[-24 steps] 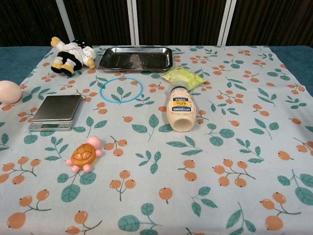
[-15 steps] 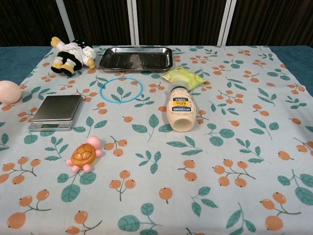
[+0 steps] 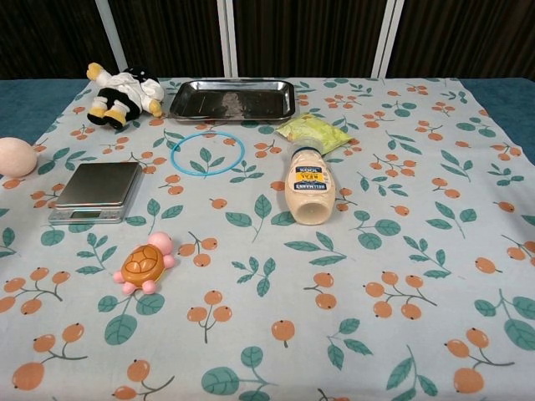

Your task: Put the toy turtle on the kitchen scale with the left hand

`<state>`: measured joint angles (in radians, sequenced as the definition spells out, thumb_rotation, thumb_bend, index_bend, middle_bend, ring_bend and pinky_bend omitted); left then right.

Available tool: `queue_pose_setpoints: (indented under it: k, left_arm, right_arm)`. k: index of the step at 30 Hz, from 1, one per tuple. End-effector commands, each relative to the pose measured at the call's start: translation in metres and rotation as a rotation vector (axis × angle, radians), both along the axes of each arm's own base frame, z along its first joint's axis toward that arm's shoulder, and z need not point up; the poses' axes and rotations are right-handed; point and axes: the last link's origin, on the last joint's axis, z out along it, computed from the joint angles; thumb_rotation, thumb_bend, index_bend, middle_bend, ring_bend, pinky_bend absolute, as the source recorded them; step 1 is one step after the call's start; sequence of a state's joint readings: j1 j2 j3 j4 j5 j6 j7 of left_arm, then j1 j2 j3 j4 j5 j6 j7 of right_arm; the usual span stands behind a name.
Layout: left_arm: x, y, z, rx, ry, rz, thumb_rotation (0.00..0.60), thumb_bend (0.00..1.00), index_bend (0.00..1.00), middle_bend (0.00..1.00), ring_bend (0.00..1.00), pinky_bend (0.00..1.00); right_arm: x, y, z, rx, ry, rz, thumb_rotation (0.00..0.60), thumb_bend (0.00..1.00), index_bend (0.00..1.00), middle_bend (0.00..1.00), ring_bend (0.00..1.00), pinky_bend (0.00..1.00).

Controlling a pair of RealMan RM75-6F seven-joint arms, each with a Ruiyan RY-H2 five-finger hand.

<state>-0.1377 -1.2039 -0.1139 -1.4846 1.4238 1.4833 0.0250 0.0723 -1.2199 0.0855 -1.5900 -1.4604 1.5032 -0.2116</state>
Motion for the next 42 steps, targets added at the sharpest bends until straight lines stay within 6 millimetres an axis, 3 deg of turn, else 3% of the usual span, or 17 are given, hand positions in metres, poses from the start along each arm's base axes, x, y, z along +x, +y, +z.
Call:
queue_pose_setpoints:
  k: [1, 5, 9, 14, 30, 42]
  left_arm:
    - [0.007, -0.001, -0.005, -0.045, -0.005, -0.041, 0.6, 0.32, 0.03, 0.3, 0.33, 0.29]
    - [0.014, -0.001, -0.014, -0.1, 0.059, -0.088, 0.6, 0.46, 0.09, 0.63, 0.6, 0.55]
    - [0.027, 0.001, -0.034, -0.175, 0.058, -0.128, 0.6, 0.61, 0.18, 0.78, 0.72, 0.67]
    - [0.033, 0.008, -0.05, -0.286, 0.061, -0.125, 0.6, 0.68, 0.19, 0.81, 0.74, 0.68]
    - [0.038, 0.034, -0.103, -0.502, 0.235, -0.022, 0.6, 0.67, 0.19, 0.8, 0.73, 0.68]
    - [0.03, 0.035, -0.122, -0.553, 0.276, 0.004, 0.6, 0.67, 0.19, 0.79, 0.73, 0.68]
  right_arm:
    - [0.0, 0.0, 0.0, 0.001, -0.002, 0.003, 0.6, 0.54, 0.0, 0.0, 0.01, 0.0]
    - [0.001, 0.0, 0.0, 0.001, -0.005, 0.005, 0.6, 0.54, 0.0, 0.0, 0.01, 0.0]
    - [0.0, 0.0, -0.002, 0.007, -0.003, 0.006, 0.6, 0.54, 0.0, 0.0, 0.01, 0.0]
    - [0.0, -0.001, -0.003, 0.008, -0.001, 0.004, 0.6, 0.54, 0.0, 0.0, 0.01, 0.0]
    - [-0.001, -0.001, -0.004, 0.01, -0.002, -0.005, 0.6, 0.54, 0.0, 0.0, 0.01, 0.0]
    - [-0.002, -0.001, -0.003, 0.005, -0.003, -0.011, 0.6, 0.54, 0.0, 0.0, 0.01, 0.0]
